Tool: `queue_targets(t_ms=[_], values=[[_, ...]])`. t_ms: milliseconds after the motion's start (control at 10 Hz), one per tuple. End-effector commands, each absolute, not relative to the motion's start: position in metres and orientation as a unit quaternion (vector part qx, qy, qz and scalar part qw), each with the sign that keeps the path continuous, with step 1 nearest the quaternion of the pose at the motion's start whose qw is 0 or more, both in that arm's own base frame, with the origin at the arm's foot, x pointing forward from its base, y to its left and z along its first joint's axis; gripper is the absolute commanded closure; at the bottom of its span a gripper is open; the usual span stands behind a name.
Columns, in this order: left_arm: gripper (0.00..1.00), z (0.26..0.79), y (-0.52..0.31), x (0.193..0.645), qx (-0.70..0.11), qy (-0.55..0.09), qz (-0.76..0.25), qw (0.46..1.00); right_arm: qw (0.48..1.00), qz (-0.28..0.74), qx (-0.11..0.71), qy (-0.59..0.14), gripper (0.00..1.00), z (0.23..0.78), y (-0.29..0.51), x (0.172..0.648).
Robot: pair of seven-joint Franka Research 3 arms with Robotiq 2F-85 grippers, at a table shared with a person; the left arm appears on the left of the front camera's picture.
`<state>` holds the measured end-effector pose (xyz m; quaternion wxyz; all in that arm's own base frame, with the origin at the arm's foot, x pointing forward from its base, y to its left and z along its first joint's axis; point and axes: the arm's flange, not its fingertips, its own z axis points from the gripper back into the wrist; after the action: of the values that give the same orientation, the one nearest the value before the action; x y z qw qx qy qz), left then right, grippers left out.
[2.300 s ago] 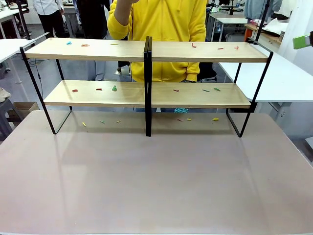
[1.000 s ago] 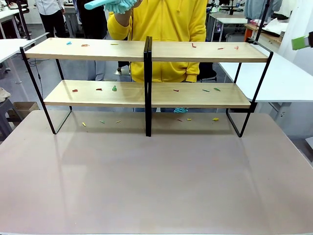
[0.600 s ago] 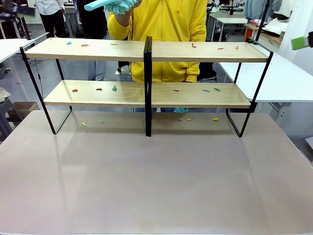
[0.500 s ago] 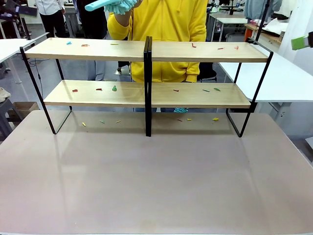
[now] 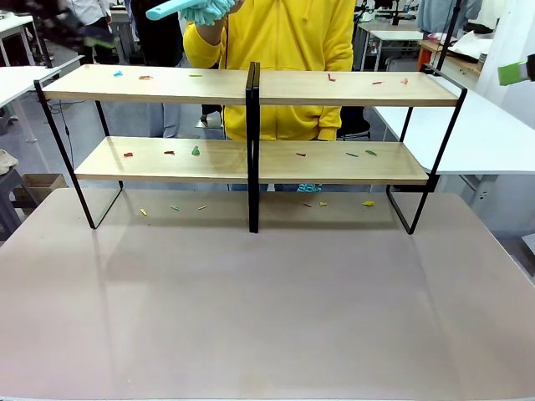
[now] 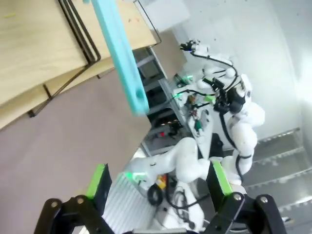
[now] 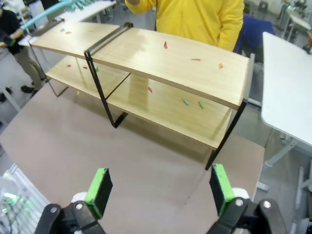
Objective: Clean the shelves.
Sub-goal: Pick up the Duster when the human hands it over.
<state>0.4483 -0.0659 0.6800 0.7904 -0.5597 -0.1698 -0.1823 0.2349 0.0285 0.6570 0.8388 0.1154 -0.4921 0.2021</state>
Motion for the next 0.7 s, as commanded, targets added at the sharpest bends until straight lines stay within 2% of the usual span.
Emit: queue_targets(t_ms=[0,400,600], values=[[0.00,0.706,-0.078,0.508,-0.581,-0.129,-0.143,0.791,0.838,0.202,0.119,-0.492,0.00,0.657,0.027,0.235],[0.00,0.687,-0.119,0.551,-0.620,-0.095,-0.110,0.771,0.838,0.202,0.119,-0.492,0.00,0.657,0.027,0.235],[0.00,0.683,-0.126,0.555,-0.609,-0.096,-0.100,0.781,0.838,0.202,0.119,-0.492,0.00,0.657,0.027,0.235]])
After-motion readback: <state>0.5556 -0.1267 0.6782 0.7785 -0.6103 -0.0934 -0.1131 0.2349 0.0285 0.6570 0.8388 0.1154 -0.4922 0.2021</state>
